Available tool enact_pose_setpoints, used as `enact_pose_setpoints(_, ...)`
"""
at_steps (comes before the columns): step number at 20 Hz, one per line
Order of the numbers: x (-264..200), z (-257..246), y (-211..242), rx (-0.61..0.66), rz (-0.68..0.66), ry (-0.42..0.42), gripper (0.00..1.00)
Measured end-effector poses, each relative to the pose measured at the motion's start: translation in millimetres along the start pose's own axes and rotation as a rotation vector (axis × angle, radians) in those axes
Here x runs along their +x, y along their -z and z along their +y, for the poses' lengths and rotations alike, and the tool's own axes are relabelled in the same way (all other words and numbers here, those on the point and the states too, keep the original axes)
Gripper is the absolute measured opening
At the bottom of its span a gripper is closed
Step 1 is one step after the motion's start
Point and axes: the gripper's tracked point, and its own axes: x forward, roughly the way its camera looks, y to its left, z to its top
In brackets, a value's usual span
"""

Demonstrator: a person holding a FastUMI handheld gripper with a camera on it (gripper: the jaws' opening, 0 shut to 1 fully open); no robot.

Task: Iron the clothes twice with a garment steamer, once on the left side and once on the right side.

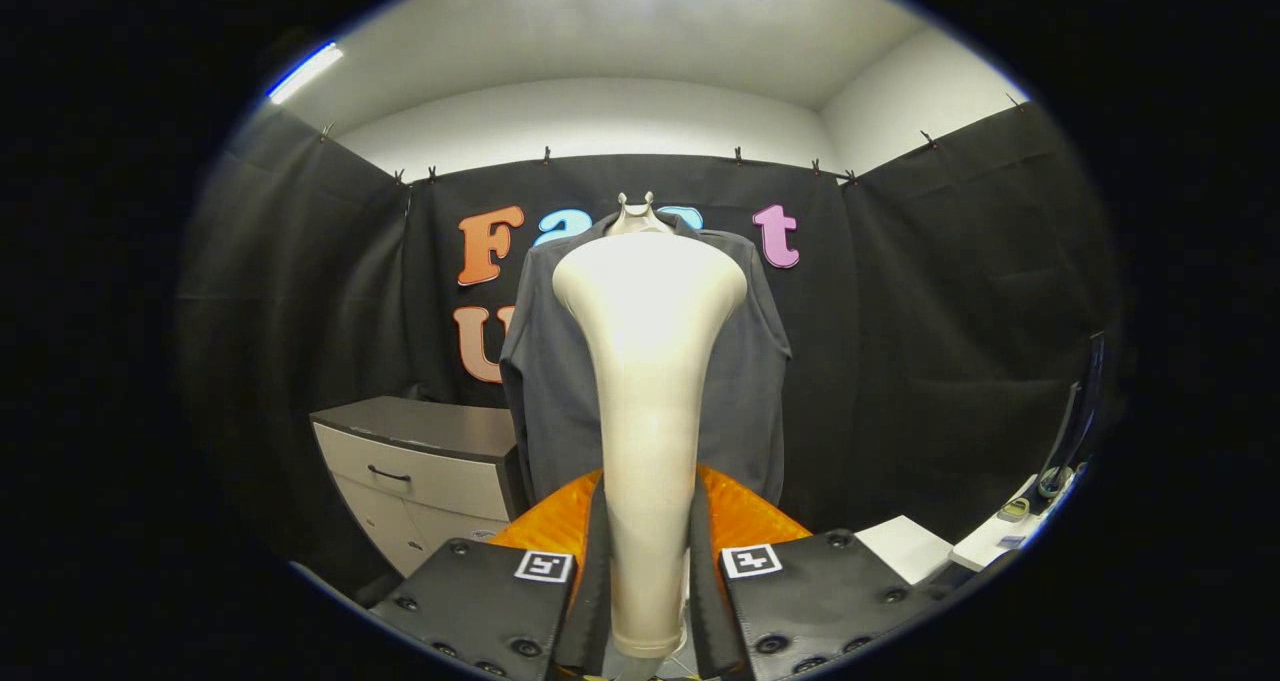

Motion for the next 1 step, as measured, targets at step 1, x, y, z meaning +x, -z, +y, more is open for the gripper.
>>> enact_pose_setpoints(1,0.1,-0.7,-0.5,-0.001,-0.003,0.001,0.40)
